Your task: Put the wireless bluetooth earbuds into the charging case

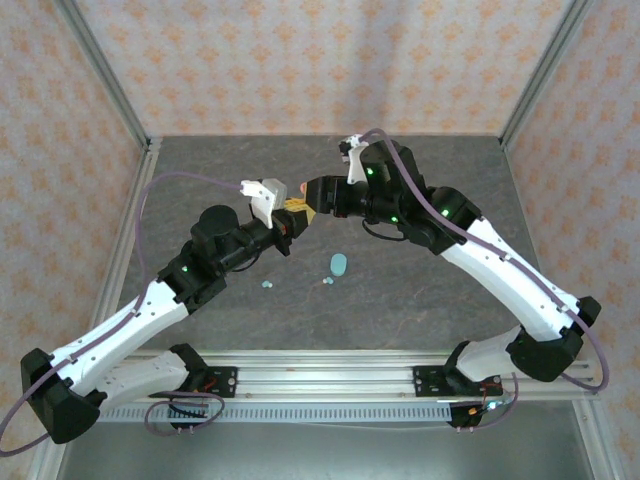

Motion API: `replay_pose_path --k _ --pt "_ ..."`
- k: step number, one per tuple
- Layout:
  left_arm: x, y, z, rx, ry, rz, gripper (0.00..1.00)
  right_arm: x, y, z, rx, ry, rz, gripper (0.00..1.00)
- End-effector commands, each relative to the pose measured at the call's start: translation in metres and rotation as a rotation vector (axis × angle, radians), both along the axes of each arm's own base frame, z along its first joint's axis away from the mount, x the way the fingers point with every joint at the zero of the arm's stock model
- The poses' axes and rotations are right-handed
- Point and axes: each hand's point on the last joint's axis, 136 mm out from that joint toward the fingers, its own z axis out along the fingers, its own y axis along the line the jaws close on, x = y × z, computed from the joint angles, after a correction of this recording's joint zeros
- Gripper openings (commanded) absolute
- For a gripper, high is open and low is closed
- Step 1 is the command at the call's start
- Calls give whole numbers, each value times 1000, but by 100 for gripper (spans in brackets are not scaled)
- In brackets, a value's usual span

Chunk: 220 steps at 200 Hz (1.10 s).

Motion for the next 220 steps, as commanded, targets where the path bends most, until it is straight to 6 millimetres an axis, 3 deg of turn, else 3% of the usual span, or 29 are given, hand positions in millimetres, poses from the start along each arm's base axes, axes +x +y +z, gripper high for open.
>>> replay_pose_path --k 1,30,62,97,142,220 --pt "-10 0 14 -24 -48 -24 0 -4 -15 28 40 -46 -42 53" --pt "-13 5 19 -7 -69 -14 0 -7 -34 39 56 -59 -91 58" --pt "-19 7 31 -2 -96 -29 0 -8 -48 36 121 17 -115 63" --pt "-25 4 42 -23 -117 -64 0 -9 -33 25 279 160 -56 70" --pt "-26 1 56 -78 -134 -83 0 -11 -9 20 400 247 19 70" --pt "-25 -5 62 -124 -130 -104 0 -3 -4 16 463 264 6 66"
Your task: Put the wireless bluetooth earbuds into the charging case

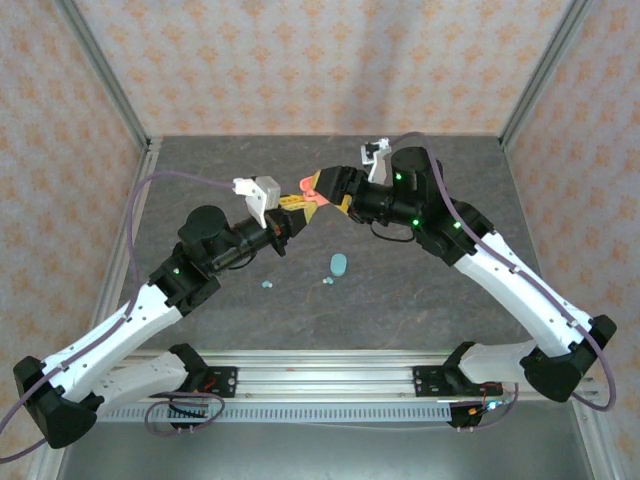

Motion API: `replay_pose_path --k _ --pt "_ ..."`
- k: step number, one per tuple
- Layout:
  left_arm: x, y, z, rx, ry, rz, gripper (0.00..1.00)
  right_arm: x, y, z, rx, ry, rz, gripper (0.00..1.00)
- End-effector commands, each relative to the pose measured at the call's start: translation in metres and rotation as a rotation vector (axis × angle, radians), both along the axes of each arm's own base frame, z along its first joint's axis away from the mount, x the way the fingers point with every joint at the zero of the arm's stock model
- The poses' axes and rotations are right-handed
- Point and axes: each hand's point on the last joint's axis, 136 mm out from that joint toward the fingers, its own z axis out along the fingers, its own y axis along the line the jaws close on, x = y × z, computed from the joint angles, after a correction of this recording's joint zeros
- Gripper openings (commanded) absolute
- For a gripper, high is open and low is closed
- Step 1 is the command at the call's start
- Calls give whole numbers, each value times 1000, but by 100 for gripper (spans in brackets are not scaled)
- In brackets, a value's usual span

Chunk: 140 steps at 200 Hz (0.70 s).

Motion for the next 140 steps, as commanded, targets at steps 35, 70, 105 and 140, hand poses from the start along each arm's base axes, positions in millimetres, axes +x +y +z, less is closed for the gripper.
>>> replay_pose_path --k 35,70,105,140 --pt "-9 -2 28 -71 -59 -35 0 3 4 5 81 6 -3 56" --pt "-9 -2 26 -64 -55 -35 0 4 3 6 101 4 -12 39" --pt "-10 -2 26 -59 -53 -37 0 3 1 9 122 -11 -22 27" --pt "-9 -3 26 -48 -45 -37 21 3 -1 15 167 -44 -26 23"
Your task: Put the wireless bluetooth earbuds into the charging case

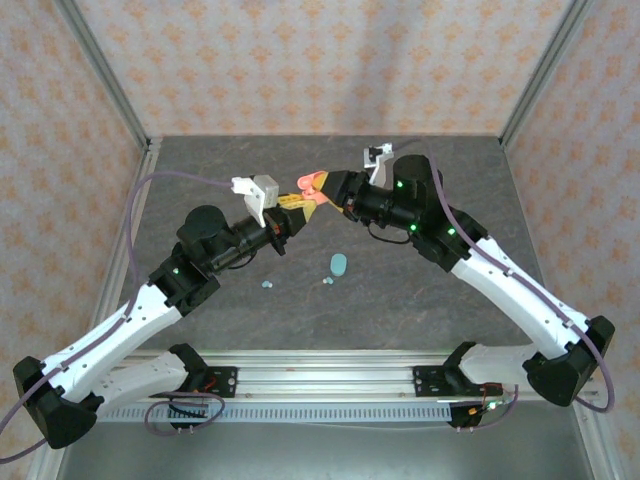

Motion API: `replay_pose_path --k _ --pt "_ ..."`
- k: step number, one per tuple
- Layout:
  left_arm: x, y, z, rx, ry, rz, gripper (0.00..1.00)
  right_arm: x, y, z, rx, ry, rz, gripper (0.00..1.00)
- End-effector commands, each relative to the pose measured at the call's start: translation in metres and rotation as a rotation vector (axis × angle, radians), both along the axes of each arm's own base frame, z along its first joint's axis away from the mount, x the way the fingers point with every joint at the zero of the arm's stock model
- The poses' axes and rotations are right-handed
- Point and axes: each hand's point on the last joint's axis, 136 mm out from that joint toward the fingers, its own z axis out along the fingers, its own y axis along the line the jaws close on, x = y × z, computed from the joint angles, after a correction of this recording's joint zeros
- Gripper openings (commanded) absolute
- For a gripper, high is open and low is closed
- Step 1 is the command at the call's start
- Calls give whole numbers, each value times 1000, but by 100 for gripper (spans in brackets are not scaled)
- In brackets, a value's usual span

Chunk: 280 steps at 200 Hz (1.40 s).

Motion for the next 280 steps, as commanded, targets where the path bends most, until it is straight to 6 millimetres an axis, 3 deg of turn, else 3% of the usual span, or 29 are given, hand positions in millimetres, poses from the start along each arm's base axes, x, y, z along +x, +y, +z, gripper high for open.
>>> replay_pose_path --k 1,19,34,94,172,185,222,251,280 --pt "-10 -4 24 -30 -55 -39 22 -5 -1 22 78 -64 6 23" --pt "-8 -4 23 -24 -46 -33 35 -4 0 22 78 -79 6 23" --pt "-6 -4 22 -14 -38 -32 40 -4 0 21 70 -86 9 23" --pt "-1 -17 19 -4 -15 -71 41 -6 0 19 49 -95 19 22" --pt "-1 -20 16 13 -20 -82 7 -13 -6 28 48 -128 21 24" --pt "-1 -20 16 22 -22 -85 3 -13 -7 29 42 -137 20 30" --pt "-3 -15 14 58 -37 -68 0 -16 -21 32 -70 -209 -4 65" --pt "-8 -9 16 72 -55 -68 0 -19 -43 41 -165 -259 -33 75" --pt "-17 -7 17 76 -69 -107 0 -20 -57 51 -224 -288 -39 78"
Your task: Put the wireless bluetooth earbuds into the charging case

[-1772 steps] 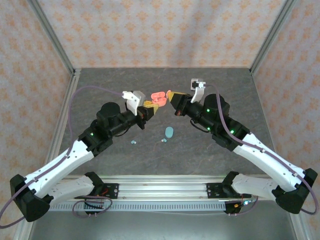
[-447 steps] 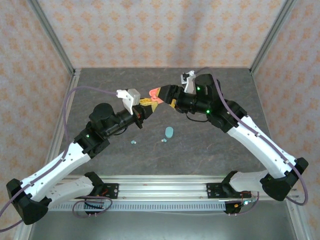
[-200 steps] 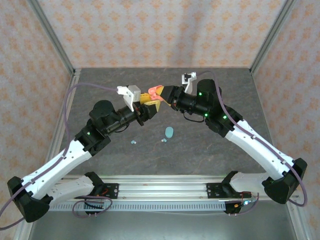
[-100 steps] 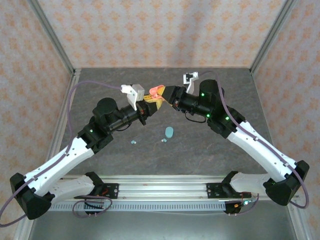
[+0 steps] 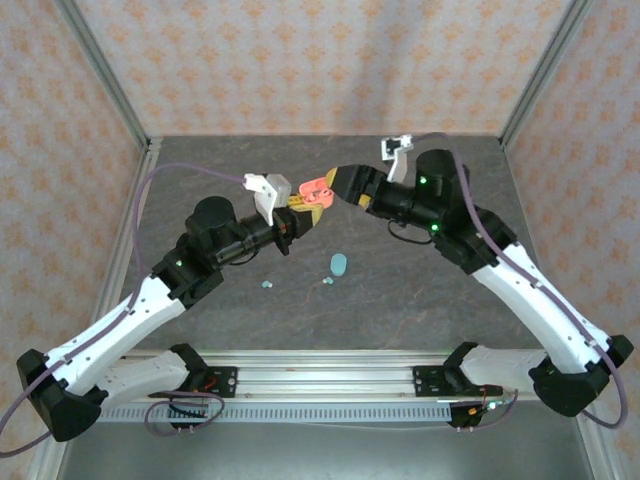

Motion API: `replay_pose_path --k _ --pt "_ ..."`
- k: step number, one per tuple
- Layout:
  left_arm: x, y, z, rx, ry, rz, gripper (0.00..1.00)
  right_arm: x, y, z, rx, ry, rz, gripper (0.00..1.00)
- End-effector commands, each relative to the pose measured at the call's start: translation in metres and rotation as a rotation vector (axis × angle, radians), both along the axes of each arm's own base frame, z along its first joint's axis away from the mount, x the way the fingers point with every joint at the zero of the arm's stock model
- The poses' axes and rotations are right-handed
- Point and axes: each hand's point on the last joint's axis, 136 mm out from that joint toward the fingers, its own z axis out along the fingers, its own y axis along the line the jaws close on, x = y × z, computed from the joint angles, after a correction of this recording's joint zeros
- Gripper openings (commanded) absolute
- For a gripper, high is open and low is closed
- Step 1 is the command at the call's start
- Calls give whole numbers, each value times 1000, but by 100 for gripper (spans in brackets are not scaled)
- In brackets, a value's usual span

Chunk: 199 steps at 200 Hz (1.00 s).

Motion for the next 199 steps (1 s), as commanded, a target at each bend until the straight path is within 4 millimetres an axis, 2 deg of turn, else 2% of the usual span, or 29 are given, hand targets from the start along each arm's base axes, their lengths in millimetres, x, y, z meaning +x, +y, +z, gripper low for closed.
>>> replay_pose_path --k 1,30,36,71,95,120,148,163,183,186,199 --pt "-16 5 23 -15 -73 -50 0 -7 -21 16 -74 -75 -17 78" --pt "-29 1 24 -7 -105 -114 0 3 -27 10 -92 -5 -7 73" --pt "-31 0 23 -3 -110 -128 0 12 -22 0 -107 32 -2 70" --pt "-40 -7 22 13 -129 -202 0 29 -3 -18 -93 93 63 51" --pt "-41 -11 22 21 -124 -225 0 29 17 -24 -52 118 172 40" --pt "-38 -11 21 29 -105 -218 0 16 32 -21 11 125 307 34" --pt "-32 -10 21 16 -82 -196 0 -4 26 -19 22 97 353 34" --pt "-28 -10 23 0 -76 -190 0 -15 17 -19 13 72 346 43" --pt "-24 -10 23 -15 -62 -188 0 -24 10 -21 9 59 331 49" --pt "-24 -10 23 -16 -59 -190 0 -31 5 -14 18 38 330 50" --pt "-22 -11 23 -16 -53 -191 0 -37 1 -12 25 27 326 53"
